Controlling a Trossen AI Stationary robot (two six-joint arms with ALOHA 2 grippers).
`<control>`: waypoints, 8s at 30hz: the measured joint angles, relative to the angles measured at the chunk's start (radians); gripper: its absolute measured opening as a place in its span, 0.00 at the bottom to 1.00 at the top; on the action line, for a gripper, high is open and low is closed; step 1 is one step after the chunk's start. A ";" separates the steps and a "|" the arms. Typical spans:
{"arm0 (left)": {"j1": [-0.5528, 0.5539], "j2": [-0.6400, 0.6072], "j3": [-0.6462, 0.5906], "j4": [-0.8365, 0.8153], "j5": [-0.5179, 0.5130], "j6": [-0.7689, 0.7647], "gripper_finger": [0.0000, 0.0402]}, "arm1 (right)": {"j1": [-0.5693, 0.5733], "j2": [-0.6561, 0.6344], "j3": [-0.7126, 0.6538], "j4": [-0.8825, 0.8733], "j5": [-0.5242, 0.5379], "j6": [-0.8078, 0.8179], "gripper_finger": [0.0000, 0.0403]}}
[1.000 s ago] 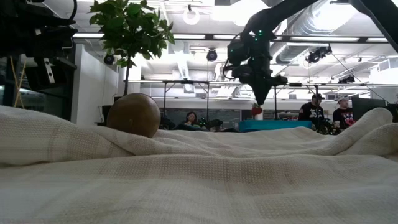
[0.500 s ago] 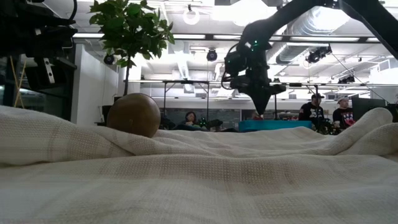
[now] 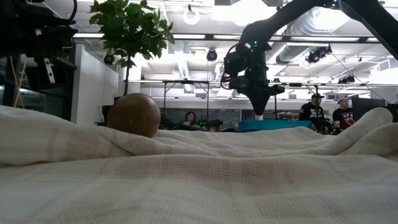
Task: Pick and placing Produce into tupperware
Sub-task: Put the red strawberry into the blue bin, then put the red cherry into the blue bin
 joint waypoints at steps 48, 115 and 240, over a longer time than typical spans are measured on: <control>0.000 0.000 0.000 0.002 -0.391 0.789 0.10 | 0.321 -0.441 0.001 0.138 0.079 0.027 0.18; -0.400 0.854 0.893 -0.464 -0.026 0.767 0.10 | 1.213 -0.441 0.000 -0.282 0.308 0.977 0.24; -0.635 1.174 0.892 -0.275 -0.471 0.141 0.10 | 1.717 -0.302 -0.472 0.191 0.097 1.095 0.39</control>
